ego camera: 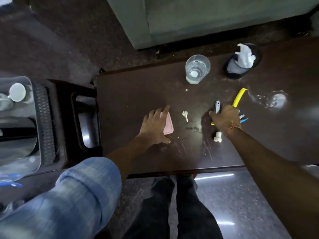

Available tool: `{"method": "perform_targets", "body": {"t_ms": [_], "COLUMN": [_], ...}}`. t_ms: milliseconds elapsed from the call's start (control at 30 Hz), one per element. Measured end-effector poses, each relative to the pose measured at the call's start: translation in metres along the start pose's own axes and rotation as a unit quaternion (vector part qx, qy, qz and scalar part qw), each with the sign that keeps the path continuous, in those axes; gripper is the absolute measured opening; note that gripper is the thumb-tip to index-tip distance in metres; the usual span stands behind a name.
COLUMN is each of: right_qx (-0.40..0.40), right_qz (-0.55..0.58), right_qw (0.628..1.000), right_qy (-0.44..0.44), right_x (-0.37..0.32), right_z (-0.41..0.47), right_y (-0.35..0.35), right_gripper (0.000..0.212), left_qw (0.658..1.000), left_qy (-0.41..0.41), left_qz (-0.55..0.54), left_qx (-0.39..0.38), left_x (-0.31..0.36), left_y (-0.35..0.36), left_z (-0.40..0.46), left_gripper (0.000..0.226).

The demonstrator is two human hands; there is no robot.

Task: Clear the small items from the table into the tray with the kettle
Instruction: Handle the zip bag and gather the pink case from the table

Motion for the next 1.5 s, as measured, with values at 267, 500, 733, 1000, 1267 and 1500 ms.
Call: {"method": "perform_targets", "body": {"t_ms": [267,500,733,1000,1267,1500], "right_qx": [-0.009,0.01,0.021,0.061,0.123,0.18], "right_qz": [-0.041,-0.01,0.044,0.071,0.103,0.131], "right_qw": [0.999,1.0,0.997,0.982,0.952,0.918], "right_qy": [0.025,-0.005,-0.057,-0.162,-0.262,-0.328], "right_x": [0.008,-0.001,-0.051,-0.145,-0.264,-0.342], "right_z": [0.007,0.0,-0.03,-0.067,-0.097,-0.122], "right_y": [0.018,0.003,-0.04,-0.122,-0.238,-0.321], "right_gripper": [0.04,0.031,0.033,0.03,0.021,0.018], "left_qw": [0.999,0.997,0.992,0.982,0.957,0.932], "left_qy": [-0.01,-0.023,-0.028,-0.035,-0.047,-0.061], "left_qz": [-0.023,-0.06,-0.082,-0.084,-0.043,-0.006], "left_qx": [0.025,0.042,0.096,0.167,0.282,0.358], "left_x": [-0.007,-0.012,-0.008,-0.022,-0.039,-0.058], "left_y": [0.009,-0.004,-0.071,-0.192,-0.343,-0.441], "left_z": [0.008,-0.002,-0.03,-0.08,-0.141,-0.189], "left_gripper": [0.122,0.117,0.124,0.128,0.128,0.127]}}
Point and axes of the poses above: each hand's wrist, its own z-axis towards the middle knuckle, its own y-axis out of the palm, x = y × z, the point moved 7 cm from there along z, towards the middle knuckle, and after that the axes turned 6 degrees about -y, right-handed, at the moved point
